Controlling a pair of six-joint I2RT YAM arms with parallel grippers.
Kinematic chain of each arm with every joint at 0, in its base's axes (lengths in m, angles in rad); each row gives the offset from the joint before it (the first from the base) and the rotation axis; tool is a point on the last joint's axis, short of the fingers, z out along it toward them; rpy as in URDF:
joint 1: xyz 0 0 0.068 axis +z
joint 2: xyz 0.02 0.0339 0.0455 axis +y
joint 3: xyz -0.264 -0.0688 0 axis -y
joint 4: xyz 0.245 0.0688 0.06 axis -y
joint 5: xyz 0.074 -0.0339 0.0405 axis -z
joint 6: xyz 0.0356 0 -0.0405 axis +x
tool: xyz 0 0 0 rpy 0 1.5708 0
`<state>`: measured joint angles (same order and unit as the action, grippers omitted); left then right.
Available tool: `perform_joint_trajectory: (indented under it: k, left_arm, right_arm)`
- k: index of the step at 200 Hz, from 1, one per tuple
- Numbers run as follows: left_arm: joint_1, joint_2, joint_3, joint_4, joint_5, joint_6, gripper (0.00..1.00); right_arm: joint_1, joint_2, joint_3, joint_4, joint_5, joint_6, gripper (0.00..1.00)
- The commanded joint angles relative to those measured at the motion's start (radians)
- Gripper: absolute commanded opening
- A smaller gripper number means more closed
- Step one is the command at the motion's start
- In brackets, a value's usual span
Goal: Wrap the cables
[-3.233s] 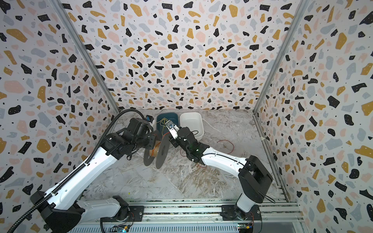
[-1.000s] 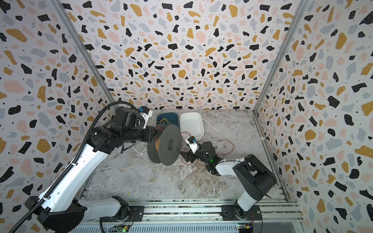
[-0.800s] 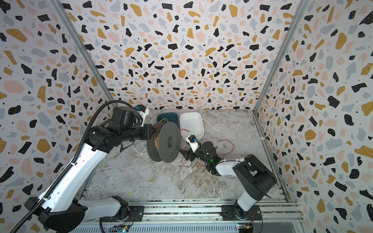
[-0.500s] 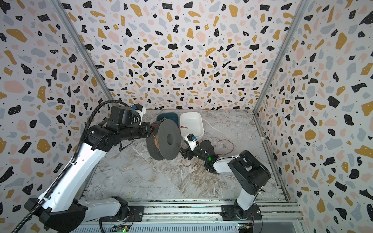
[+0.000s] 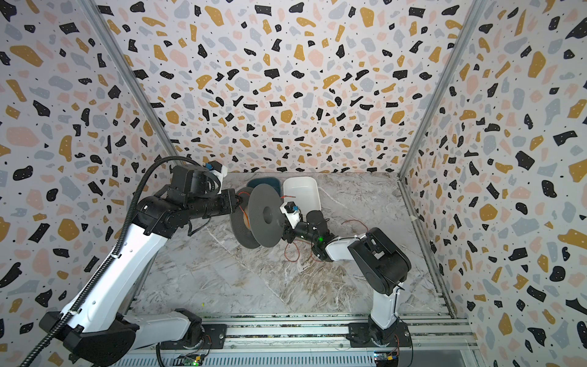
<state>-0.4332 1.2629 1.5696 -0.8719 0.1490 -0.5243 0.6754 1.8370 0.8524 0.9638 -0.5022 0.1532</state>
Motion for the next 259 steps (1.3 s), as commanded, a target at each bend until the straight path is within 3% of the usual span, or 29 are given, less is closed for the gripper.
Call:
perform_joint_trajectory:
  k: [1,11,33,60,87,136,164,189,259]
  left_arm:
    - [0.015,-0.013,0.007,0.103,0.040,-0.020,0.00]
    - [0.022,-0.014,0.004,0.107,0.041,-0.020,0.00]
    - [0.042,-0.023,-0.004,0.114,0.019,-0.010,0.00]
    - [0.100,-0.034,-0.027,0.134,-0.018,0.006,0.00]
    - [0.167,-0.067,-0.073,0.183,-0.034,-0.008,0.00]
    - [0.320,-0.105,-0.146,0.255,0.019,-0.033,0.00]
    - [0.406,-0.123,-0.159,0.260,0.025,-0.009,0.00]
    - [0.486,-0.126,-0.185,0.278,0.095,-0.020,0.00]
    - [0.534,-0.152,-0.267,0.366,0.141,-0.087,0.00]
  right_arm:
    - [0.004,-0.002,0.027,-0.014,-0.041,0.007,0.40]
    - [0.005,-0.004,0.020,-0.010,-0.033,0.020,0.31]
    - [-0.010,-0.015,0.004,-0.028,-0.019,0.063,0.00]
    - [-0.043,-0.061,-0.060,-0.014,-0.013,0.130,0.00]
    - [-0.057,-0.142,-0.111,-0.122,0.078,0.096,0.00]
    - [-0.108,-0.242,-0.154,-0.325,0.169,0.046,0.00]
    - [-0.152,-0.314,-0.197,-0.403,0.232,0.071,0.00]
    - [-0.186,-0.354,-0.220,-0.446,0.249,0.084,0.00]
    - [-0.148,-0.403,-0.227,-0.525,0.302,0.013,0.00]
